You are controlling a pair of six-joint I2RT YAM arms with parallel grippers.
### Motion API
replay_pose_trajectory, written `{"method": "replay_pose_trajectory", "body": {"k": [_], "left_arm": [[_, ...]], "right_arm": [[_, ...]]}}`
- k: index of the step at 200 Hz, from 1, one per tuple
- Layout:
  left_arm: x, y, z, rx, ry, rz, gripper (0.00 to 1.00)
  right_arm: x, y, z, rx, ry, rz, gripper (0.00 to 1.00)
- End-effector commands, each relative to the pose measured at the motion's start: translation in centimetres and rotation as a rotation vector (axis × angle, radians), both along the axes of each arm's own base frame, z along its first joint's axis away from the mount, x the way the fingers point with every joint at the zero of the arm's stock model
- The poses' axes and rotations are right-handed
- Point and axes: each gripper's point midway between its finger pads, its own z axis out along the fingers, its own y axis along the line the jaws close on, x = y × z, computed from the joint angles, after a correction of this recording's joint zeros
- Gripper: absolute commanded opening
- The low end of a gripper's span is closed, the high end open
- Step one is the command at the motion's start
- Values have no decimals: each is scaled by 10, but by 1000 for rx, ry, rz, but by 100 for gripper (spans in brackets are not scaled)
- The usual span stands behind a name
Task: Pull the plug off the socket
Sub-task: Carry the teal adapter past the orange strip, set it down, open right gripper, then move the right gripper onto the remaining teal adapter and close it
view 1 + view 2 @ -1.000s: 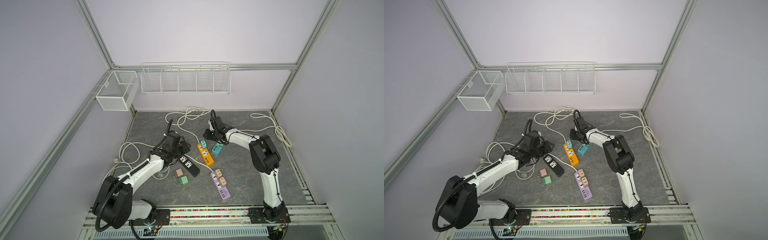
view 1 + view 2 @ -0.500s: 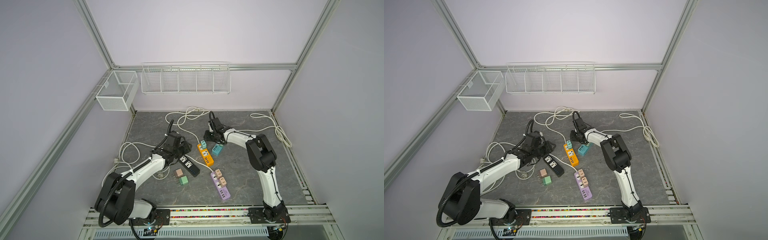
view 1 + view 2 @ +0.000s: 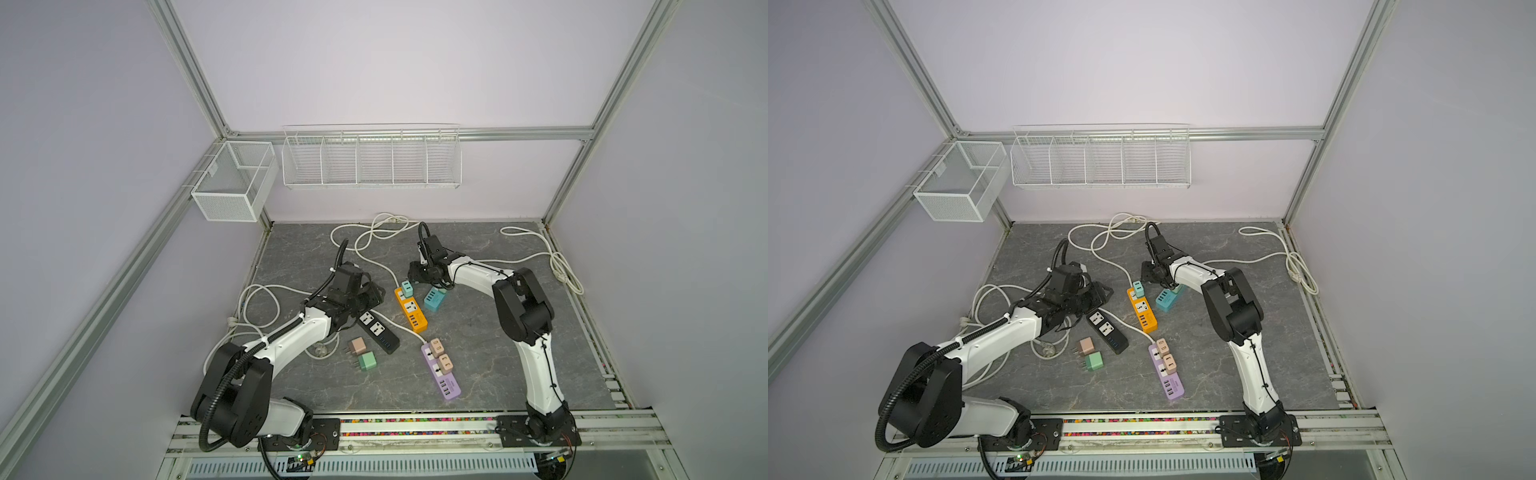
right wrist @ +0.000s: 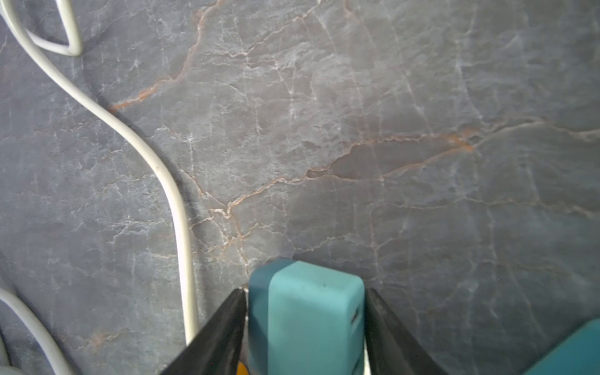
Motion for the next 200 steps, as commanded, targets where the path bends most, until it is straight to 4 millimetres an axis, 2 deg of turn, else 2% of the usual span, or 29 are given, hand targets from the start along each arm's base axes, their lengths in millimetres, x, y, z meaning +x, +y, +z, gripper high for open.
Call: {"method": "replay_pose_trajectory", "body": {"k": [1, 47, 96, 162, 200], "left_arm": [[0, -1, -3, -12, 8, 0, 48], [-2, -2, -3, -24, 6, -2, 48], [-3, -3, -8, -43, 9, -2, 50], [-4, -10, -18, -69, 15, -8, 52], [-3, -20, -25, -68, 21, -30, 54]], "right_arm": [[2, -8, 40, -2, -62, -6, 63], [-9, -10, 62, -7, -83, 16, 66], [-34, -1, 77, -40, -91, 78, 68], [-79, 11, 72, -152, -82, 159, 68], [-92, 17, 67, -181, -84, 176, 69]]}}
